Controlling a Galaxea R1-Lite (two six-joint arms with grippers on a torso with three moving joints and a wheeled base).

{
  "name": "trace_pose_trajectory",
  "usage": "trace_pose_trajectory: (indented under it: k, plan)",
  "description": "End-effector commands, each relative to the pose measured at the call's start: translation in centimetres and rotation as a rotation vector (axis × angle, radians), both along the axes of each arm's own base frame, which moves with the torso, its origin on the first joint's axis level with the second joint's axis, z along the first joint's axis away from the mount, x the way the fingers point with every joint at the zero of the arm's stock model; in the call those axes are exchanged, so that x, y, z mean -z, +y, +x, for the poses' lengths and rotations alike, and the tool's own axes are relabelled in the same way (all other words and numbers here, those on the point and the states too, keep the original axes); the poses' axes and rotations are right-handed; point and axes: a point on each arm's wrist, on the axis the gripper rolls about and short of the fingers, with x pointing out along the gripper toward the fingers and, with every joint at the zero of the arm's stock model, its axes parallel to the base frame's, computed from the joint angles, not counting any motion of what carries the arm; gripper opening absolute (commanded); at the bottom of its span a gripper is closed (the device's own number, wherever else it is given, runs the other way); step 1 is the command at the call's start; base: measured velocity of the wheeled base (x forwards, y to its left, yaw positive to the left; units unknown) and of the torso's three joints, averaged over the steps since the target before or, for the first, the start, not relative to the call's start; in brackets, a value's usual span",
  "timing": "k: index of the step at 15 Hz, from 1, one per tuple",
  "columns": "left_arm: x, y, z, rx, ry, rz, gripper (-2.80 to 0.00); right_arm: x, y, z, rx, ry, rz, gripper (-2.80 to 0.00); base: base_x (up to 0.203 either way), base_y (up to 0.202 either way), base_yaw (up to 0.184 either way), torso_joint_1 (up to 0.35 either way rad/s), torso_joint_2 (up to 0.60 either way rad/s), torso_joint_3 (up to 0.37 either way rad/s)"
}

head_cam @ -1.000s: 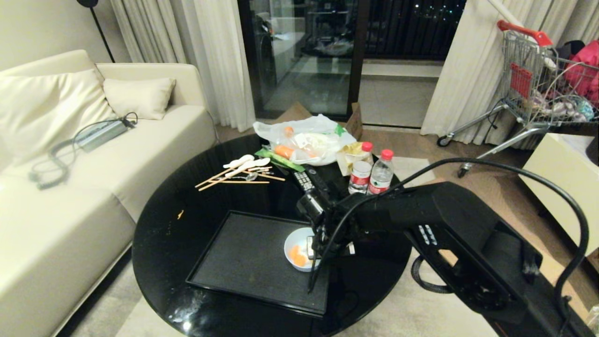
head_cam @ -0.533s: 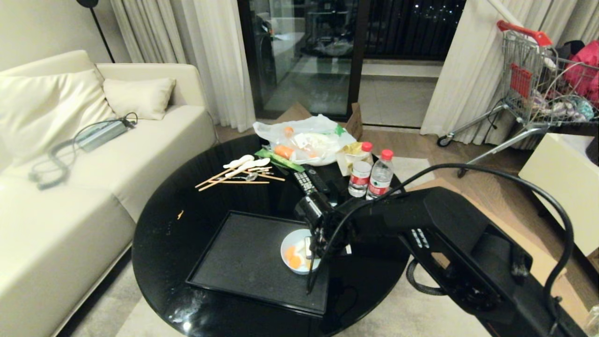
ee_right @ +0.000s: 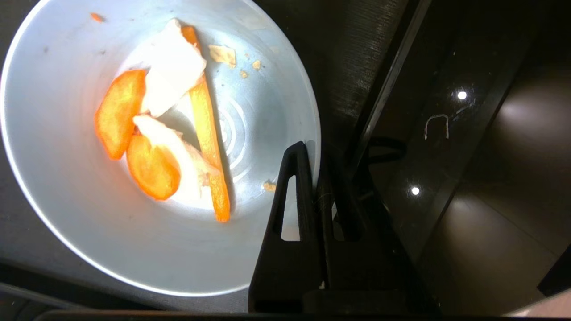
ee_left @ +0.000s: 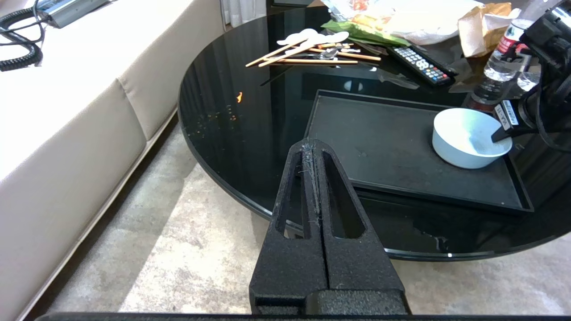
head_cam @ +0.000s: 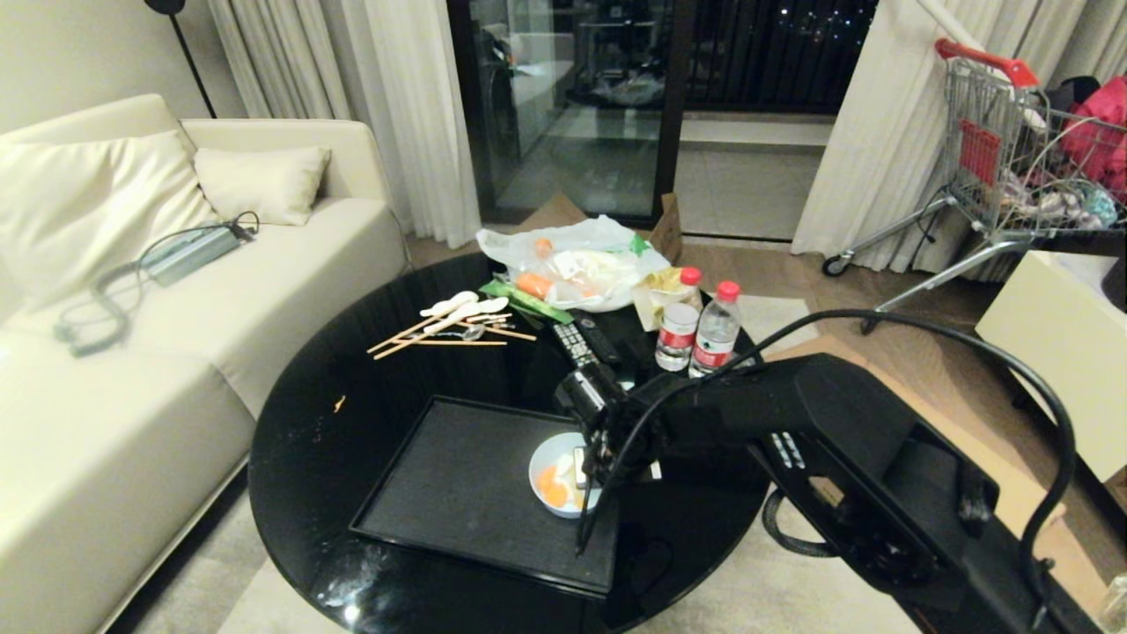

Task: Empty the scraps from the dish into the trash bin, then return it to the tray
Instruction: Pick up the bowl with leftover food

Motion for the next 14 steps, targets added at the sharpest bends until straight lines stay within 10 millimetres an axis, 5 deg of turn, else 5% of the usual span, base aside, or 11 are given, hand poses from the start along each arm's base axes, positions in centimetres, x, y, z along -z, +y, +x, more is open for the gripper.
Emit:
trace_pose_trajectory:
  k: [1, 14]
  plan:
    - [0.0, 0.0, 0.0, 0.0, -0.001, 0.0, -2.8, -1.5, -0.1, -0.1, 0.004, -0.018, 0.016, -2.8, 0.0, 0.0, 0.0, 0.0, 0.0, 0.0]
    - [0.0, 0.0, 0.0, 0.0, -0.001, 0.0, -2.8, -11.9, -6.1, -2.8, 0.411, 0.051, 0.102, -2.8, 0.0, 0.0, 0.0, 0.0, 0.0, 0.0]
